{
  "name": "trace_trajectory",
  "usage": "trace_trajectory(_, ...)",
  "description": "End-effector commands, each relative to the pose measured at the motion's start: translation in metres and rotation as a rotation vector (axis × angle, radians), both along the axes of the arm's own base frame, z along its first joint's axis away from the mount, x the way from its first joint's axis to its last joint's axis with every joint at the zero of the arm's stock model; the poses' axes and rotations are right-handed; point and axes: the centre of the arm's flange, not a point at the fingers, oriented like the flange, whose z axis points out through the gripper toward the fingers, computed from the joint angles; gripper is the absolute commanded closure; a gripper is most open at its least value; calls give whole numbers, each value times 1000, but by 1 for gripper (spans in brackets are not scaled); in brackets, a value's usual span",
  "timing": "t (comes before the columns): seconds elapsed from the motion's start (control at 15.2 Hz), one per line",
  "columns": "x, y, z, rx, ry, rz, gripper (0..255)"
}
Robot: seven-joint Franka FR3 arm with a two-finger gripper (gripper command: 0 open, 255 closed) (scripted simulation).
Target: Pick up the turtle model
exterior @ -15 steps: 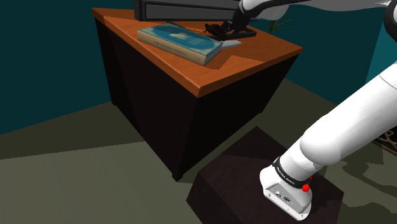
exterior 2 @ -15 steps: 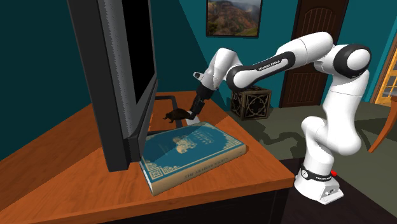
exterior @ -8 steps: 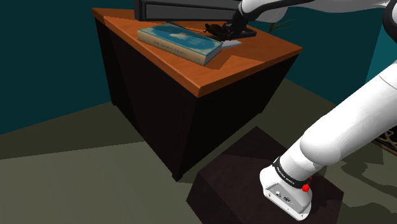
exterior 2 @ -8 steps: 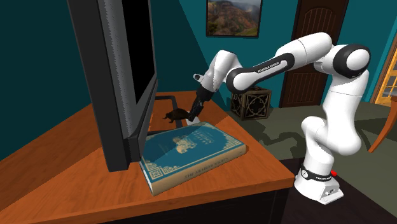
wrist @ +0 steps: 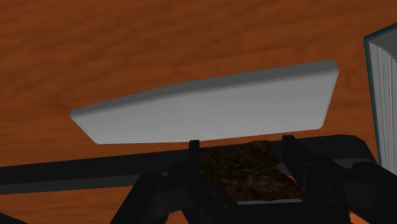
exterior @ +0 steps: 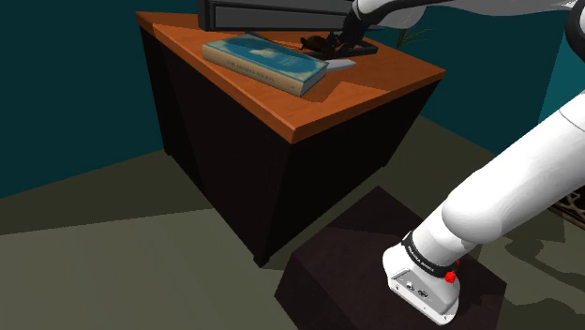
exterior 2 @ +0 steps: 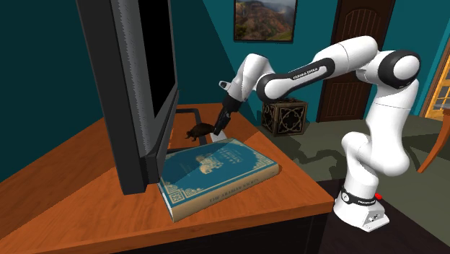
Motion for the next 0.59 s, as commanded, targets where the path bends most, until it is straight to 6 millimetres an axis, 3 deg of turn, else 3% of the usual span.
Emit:
trace_trajectory(0.0, 0, 0, 10, 0, 0, 0, 255)
trace_trajectory(0.53, 0, 0, 52, 0, 0, 0, 255)
